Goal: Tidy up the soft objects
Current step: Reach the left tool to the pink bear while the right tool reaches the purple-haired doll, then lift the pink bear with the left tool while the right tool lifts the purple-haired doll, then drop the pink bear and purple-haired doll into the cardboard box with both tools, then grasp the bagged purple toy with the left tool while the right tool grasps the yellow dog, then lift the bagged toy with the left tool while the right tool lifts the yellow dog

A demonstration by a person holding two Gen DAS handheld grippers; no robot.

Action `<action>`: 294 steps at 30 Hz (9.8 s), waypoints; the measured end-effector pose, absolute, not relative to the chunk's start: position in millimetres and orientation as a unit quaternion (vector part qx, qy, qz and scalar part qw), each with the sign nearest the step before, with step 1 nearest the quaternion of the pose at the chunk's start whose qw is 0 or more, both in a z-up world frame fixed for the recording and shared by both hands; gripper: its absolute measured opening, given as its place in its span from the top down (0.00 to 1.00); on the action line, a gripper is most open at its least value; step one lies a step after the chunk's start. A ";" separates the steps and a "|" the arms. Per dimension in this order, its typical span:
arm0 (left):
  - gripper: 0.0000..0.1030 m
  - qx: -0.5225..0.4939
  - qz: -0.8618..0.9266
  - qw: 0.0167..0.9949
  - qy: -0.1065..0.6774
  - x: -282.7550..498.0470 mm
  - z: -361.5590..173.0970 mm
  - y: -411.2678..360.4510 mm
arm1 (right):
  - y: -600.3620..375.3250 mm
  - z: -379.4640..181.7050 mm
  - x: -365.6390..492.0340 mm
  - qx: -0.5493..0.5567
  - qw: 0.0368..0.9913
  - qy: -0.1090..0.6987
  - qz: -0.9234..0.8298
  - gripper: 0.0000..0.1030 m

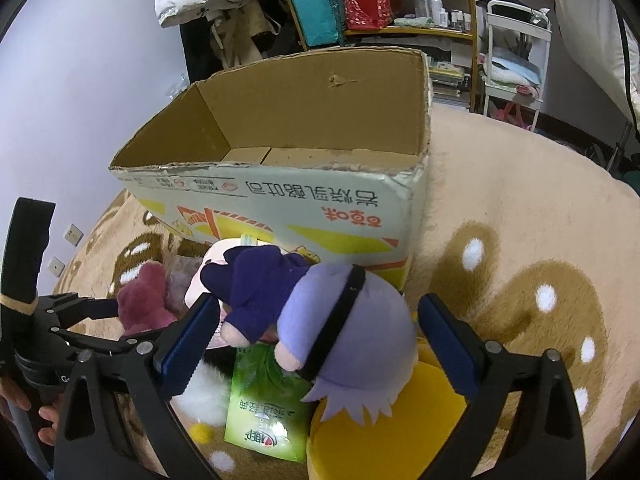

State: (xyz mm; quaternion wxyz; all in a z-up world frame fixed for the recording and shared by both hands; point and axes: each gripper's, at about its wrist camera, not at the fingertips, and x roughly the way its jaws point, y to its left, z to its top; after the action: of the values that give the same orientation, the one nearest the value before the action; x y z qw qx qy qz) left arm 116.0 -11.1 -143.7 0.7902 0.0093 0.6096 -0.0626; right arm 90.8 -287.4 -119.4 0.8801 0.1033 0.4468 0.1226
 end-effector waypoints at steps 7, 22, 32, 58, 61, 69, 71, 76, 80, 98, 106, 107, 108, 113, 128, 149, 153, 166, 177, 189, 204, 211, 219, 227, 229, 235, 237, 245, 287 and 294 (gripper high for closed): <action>0.14 0.016 -0.060 0.777 0.626 118.1 -149.5 -13.6 | -286.5 -116.4 88.2 0.102 0.884 0.440 0.121 0.00; 0.37 -0.009 -0.061 0.784 0.617 99.3 -143.0 -16.4 | -286.8 -118.0 86.9 0.091 0.885 0.440 0.125 0.17; 0.37 -0.019 -0.048 0.842 0.537 76.3 -98.8 -6.5 | -283.8 -106.4 74.9 0.078 0.893 0.427 0.115 0.19; 0.36 0.057 0.003 0.965 0.257 28.7 24.9 -7.4 | -310.5 -7.9 20.4 0.088 0.963 0.247 0.066 0.19; 0.36 0.049 -0.002 0.970 0.239 33.9 34.3 -5.6 | -312.0 0.6 25.9 0.088 0.967 0.228 0.070 0.19; 0.36 0.062 -0.009 0.972 0.225 63.0 41.4 -9.0 | -315.2 4.7 47.2 0.089 0.971 0.213 0.065 0.19; 0.36 0.068 -0.009 0.973 0.221 69.4 42.5 -11.3 | -316.7 3.5 50.8 0.087 0.971 0.214 0.060 0.19; 0.36 0.076 -0.015 0.974 0.215 81.7 43.3 -17.5 | -320.7 3.6 60.4 0.089 0.972 0.210 0.061 0.19; 0.36 0.073 -0.029 0.972 0.220 87.5 39.9 -21.2 | -318.9 2.1 66.0 0.085 0.972 0.206 0.069 0.19; 0.36 0.063 -0.057 0.963 0.257 128.5 1.5 -33.8 | -305.3 -26.8 104.3 0.078 0.964 0.235 0.093 0.19; 0.35 0.073 -0.098 0.955 0.272 136.2 -10.7 -44.9 | -303.3 -33.8 109.5 0.086 0.958 0.246 0.117 0.19; 0.35 0.075 -0.102 0.953 0.274 136.8 -12.0 -46.7 | -303.5 -35.2 109.8 0.088 0.957 0.249 0.118 0.19; 0.35 0.078 -0.106 0.951 0.279 138.3 -14.1 -48.9 | -304.0 -36.4 110.4 0.090 0.956 0.252 0.120 0.19; 0.35 0.089 -0.118 0.943 0.299 144.9 -23.0 -58.4 | -305.1 -41.3 112.1 0.099 0.952 0.263 0.123 0.18; 0.15 0.083 -0.093 0.938 0.322 148.4 -35.1 -55.9 | -303.8 -49.4 113.2 0.099 0.944 0.285 0.135 0.10; 0.04 0.076 -0.051 0.933 0.347 103.1 -23.3 -28.6 | -315.0 -33.7 60.1 0.121 0.943 0.294 0.099 0.00; 0.04 0.082 -0.045 0.927 0.362 92.5 -22.7 -26.0 | -319.6 -32.7 43.8 0.126 0.940 0.304 0.091 0.00; 0.04 0.064 -0.045 0.909 0.409 74.5 -24.5 -11.0 | -319.3 -39.8 22.0 0.130 0.930 0.337 0.071 0.00; 0.04 0.057 -0.040 0.889 0.454 87.7 -44.7 -7.3 | -321.0 -59.0 24.4 0.136 0.909 0.392 0.050 0.00; 0.04 0.017 -0.026 0.860 0.510 117.1 -80.1 -3.2 | -324.3 -98.6 43.3 0.172 0.868 0.464 0.042 0.00; 0.04 0.010 -0.018 0.826 0.564 142.1 -120.6 -7.0 | -326.8 -135.0 64.6 0.187 0.834 0.518 0.027 0.00; 0.04 0.019 -0.016 0.808 0.588 152.3 -140.4 -10.8 | -324.4 -141.3 66.0 0.187 0.824 0.535 0.031 0.00; 0.08 0.015 -0.008 0.784 0.620 156.8 -160.7 -9.7 | -314.2 -150.9 65.4 0.171 0.806 0.565 0.049 0.10; 0.33 0.009 -0.016 0.790 0.613 150.7 -160.2 -8.1 | -313.5 -146.9 61.2 0.156 0.810 0.563 0.041 0.24; 0.46 0.011 -0.020 0.793 0.609 148.1 -157.4 -8.1 | -311.8 -147.3 61.7 0.147 0.815 0.560 0.039 0.26; 0.47 0.001 -0.016 0.796 0.605 147.1 -150.3 0.0 | -319.1 -134.8 63.0 0.143 0.828 0.542 0.033 0.27; 0.47 0.000 -0.009 0.800 0.600 145.4 -147.4 3.4 | -322.5 -131.3 62.5 0.150 0.831 0.535 0.033 0.27; 0.47 0.006 -0.005 0.834 0.552 126.5 -116.8 7.0 | -321.7 -114.9 55.8 0.158 0.853 0.495 0.040 0.30; 0.47 0.081 -0.048 0.960 0.265 93.0 32.1 -30.7 | -307.9 8.0 48.3 0.102 0.973 0.196 0.070 0.31; 0.47 0.076 -0.057 0.960 0.262 113.3 27.9 -40.1 | -302.7 -0.9 68.7 0.099 0.970 0.207 0.083 0.31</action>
State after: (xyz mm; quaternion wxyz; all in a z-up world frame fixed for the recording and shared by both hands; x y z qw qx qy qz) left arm 113.3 -40.1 27.9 0.9602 0.0764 0.2623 -0.0574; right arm 68.7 -302.7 -0.9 0.9698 0.0990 0.2071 0.0829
